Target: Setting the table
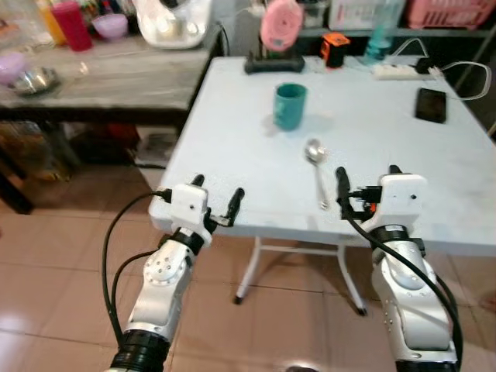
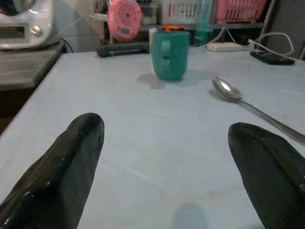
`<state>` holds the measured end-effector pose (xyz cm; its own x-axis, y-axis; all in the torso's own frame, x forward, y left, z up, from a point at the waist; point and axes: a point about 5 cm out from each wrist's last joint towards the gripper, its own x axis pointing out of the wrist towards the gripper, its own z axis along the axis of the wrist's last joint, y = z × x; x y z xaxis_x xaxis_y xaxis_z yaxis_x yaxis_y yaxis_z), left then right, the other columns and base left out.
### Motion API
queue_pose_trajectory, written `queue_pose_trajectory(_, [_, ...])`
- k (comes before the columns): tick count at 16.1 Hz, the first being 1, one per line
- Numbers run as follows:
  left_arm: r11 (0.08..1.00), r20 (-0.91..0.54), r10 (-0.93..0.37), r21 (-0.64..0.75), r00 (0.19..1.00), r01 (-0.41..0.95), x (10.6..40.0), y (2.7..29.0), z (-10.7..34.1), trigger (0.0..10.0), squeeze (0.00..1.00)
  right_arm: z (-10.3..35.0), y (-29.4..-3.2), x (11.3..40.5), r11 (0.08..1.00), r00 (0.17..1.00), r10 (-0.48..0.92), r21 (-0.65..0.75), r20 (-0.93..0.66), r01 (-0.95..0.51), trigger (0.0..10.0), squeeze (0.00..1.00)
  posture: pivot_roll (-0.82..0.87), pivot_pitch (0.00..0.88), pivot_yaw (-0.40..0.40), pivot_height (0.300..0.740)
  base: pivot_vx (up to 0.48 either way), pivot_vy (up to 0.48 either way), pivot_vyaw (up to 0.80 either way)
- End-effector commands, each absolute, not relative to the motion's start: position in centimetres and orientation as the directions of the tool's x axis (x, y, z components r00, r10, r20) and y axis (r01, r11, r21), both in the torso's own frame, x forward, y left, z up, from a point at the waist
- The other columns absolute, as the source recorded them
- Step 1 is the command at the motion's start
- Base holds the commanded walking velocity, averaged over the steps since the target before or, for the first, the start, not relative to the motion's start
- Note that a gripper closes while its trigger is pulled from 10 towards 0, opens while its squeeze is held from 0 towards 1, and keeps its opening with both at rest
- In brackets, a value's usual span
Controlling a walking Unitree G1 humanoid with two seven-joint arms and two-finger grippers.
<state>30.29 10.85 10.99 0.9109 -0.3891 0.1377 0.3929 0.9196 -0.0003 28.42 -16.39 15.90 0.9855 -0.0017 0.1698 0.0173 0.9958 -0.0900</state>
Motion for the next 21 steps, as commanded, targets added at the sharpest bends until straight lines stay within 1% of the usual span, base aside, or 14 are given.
queue_pose_trajectory(1, [0.916, 0.133, -0.395, -0.010, 0.909, 0.400, 30.2, 11.6, 10.9, 10.0, 0.00, 16.1, -15.9, 28.4, 0.997, 0.984, 0.016, -0.082, 0.178, -0.001, 10.0, 0.00, -0.28, 0.077, 0.074, 0.740, 0.000, 0.000, 0.00])
queue_pose_trajectory(4, [0.906, 0.134, -0.417, -0.020, 0.899, 0.423, 30.1, 11.4, 10.9, 10.0, 0.00, 16.1, -16.0, 28.5, 0.998, 0.985, 0.012, -0.069, 0.172, 0.000, 10.0, 0.00, -0.28, 0.077, 0.074, 0.740, 0.092, 0.000, 0.00])
queue_pose_trajectory(16, [0.882, 0.134, -0.460, -0.039, 0.877, 0.469, 29.8, 10.9, 10.7, 10.0, 0.00, 15.8, -16.0, 28.6, 0.997, 0.986, 0.016, -0.080, 0.165, -0.003, 10.0, 0.00, -0.28, 0.070, 0.073, 0.740, 0.339, 0.000, 0.00])
queue_pose_trajectory(19, [0.879, 0.123, -0.468, -0.042, 0.875, 0.476, 29.6, 10.8, 10.5, 10.0, 0.00, 15.8, -15.9, 28.6, 0.997, 0.986, 0.019, -0.080, 0.164, -0.006, 10.0, 0.00, -0.28, 0.070, 0.072, 0.740, 0.000, 0.000, 0.00])
queue_pose_trajectory(21, [0.837, 0.107, -0.541, -0.027, 0.834, 0.547, 28.8, 10.8, 9.9, 10.0, 0.00, 15.8, -15.9, 28.5, 0.997, 0.987, 0.020, -0.076, 0.162, -0.008, 10.0, 0.00, -0.28, 0.076, 0.071, 0.740, 0.000, 0.000, 0.00])
